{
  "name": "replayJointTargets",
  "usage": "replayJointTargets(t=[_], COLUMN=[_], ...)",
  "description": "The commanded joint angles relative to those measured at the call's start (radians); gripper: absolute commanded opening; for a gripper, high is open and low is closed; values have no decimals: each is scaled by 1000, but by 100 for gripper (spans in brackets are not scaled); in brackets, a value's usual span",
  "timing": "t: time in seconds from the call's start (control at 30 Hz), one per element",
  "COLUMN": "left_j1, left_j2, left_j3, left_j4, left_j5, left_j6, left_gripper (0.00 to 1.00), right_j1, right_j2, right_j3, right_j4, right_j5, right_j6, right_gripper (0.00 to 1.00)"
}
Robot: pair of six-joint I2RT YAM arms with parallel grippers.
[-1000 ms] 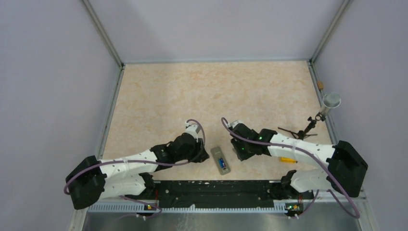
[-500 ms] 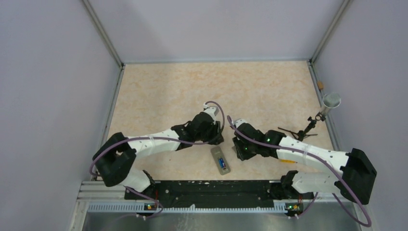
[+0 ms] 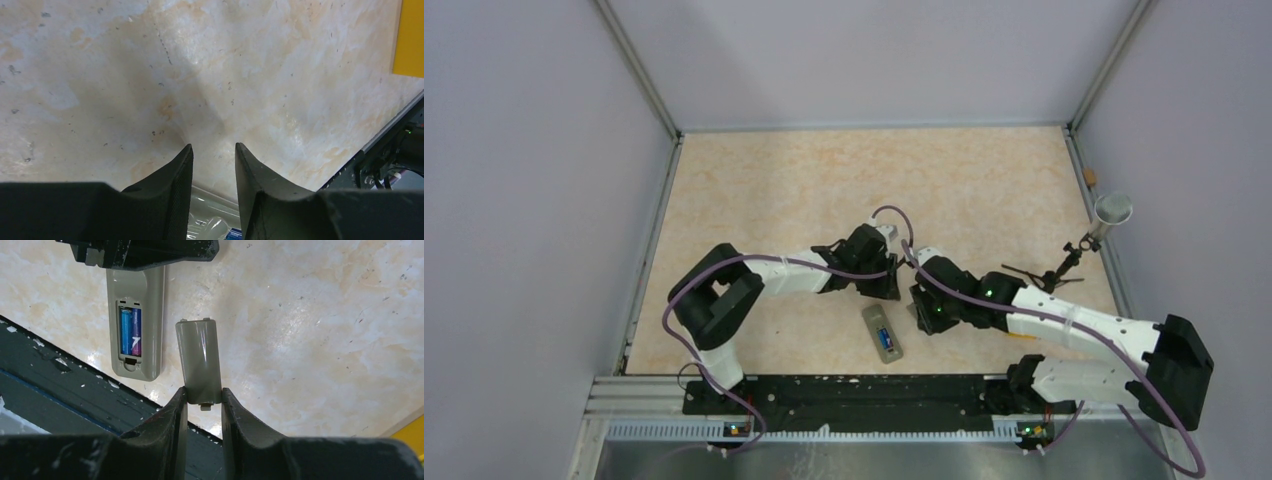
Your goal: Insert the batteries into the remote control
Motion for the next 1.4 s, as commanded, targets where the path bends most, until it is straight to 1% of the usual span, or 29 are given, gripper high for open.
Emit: replayJointTargets(t=[0.0,0.17,0.33,0.53,0.73,0.9,1.0,1.13,1.27,1.37], left_j1=[1,1,1,0,1,2,8,22,34,45], left_j2=[5,-6,-38,-77,-122,-171,-222,-331,-445,-545], left_j3=[-5,-63,-141,-195,-230,-244,-259,-298,-351,-405], left_j4=[5,-5,31,46,46,33,22,2,-29,-45], left_j5=[63,65,61,48,36,6,-29,-80,-144,-178], left_j6=[8,8,-8,-18,-19,-17,-23,-30,-41,-58], left_gripper=[37,36,35,35,34,37,41,45,46,47], right_j1=[15,14,14,14,16,16,16,17,17,19], right_j2=[-31,-30,-25,-21,-8,4,32,68,118,155], right_j3=[18,20,24,45,55,69,95,127,167,204], right_j4=[19,19,14,-13,-31,-27,-44,-56,-69,-88], right_j5=[1,1,7,21,16,-8,-17,-30,-93,-96], right_j6=[-2,-5,-2,-4,-5,-29,-54,-99,-135,-151], right_gripper=[1,1,1,1,1,1,1,1,1,1])
